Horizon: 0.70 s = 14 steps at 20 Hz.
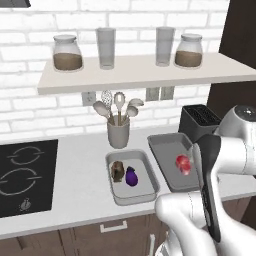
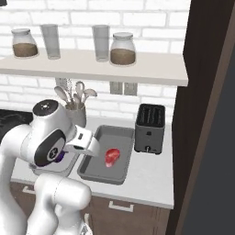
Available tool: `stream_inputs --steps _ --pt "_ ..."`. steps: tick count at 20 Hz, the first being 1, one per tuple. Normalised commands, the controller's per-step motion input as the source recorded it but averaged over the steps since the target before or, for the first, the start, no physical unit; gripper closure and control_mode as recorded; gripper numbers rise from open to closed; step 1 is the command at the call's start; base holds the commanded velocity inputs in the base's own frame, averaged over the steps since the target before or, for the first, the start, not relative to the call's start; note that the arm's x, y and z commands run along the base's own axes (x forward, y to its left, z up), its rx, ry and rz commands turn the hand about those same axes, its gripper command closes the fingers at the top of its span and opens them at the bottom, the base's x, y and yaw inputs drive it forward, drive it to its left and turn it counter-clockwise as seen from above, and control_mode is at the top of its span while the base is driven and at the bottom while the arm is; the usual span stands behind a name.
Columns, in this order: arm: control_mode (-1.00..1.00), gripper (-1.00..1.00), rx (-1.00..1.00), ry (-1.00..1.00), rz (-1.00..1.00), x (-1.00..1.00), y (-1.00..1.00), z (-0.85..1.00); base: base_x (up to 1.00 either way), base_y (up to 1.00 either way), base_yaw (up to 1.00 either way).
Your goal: Place one eggplant and one steak in each tupperware on the nearby counter, to pack two identical lunches.
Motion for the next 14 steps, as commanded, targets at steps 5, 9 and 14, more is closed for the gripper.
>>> stream_inputs --steps 5,9,14 --pt "1.00 -1.00 -0.01 -0.01 0.01 -0.20 0.05 0.00 -0.80 0.27 0.02" --pt "1.00 -1.00 0.00 0.00 0.00 0.00 0.00 0.00 -0.94 0.56 0.00" --pt "1.00 -1.00 0.00 0.00 0.00 0.00 0.00 0.00 -0.40 0.53 -0.53"
